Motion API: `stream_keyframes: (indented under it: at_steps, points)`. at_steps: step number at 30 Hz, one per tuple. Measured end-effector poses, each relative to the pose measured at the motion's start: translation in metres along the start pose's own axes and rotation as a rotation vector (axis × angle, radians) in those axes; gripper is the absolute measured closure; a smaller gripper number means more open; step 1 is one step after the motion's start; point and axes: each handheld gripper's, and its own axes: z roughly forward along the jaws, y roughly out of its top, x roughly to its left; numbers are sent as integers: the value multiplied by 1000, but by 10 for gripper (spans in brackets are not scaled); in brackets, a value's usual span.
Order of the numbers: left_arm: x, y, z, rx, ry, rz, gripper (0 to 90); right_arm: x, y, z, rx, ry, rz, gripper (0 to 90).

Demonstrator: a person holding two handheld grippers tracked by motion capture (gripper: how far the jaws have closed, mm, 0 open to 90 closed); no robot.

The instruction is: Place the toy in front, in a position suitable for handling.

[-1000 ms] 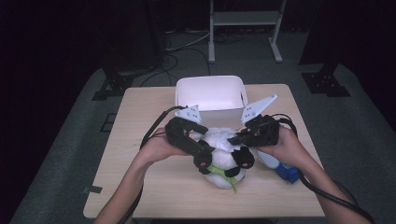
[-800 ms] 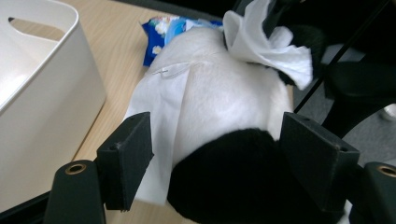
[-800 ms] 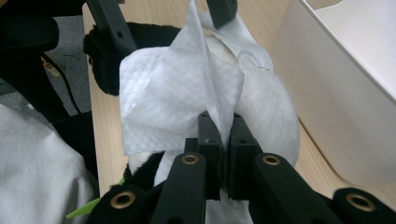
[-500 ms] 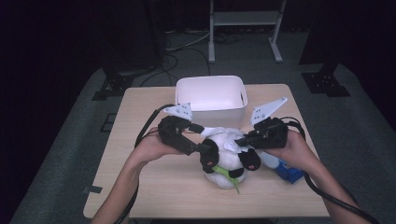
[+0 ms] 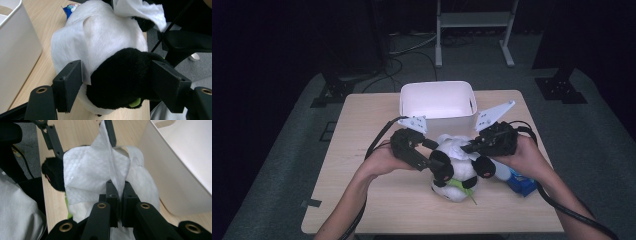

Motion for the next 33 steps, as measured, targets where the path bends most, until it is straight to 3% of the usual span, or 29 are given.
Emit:
stream_keyframes:
  at_steps: [9,13,18,21,22,24,27,33]
  points:
    - [-1,-1,-2,-5,-5,1,259,2,35,18,24,31,-48,854]
    - [0,-2,-3,-5,-2,2,259,-1,41,21,30,25,-51,854]
    - [1,-3,-4,-16,-1,-5,258,-6,30,22,35,15,-31,853]
    - [2,-7,-3,0,15,5,256,-7,21,22,69,-45,-37,854]
    - [2,-9,-2,-2,9,0,254,-8,19,21,66,-44,-30,855]
    - [4,-14,2,-4,5,-4,248,-13,13,18,33,10,12,856]
    - [4,-20,10,1,-7,-12,238,-14,5,16,44,-23,6,857]
    - [5,-26,28,21,-41,-1,221,-17,-9,12,28,-27,42,859]
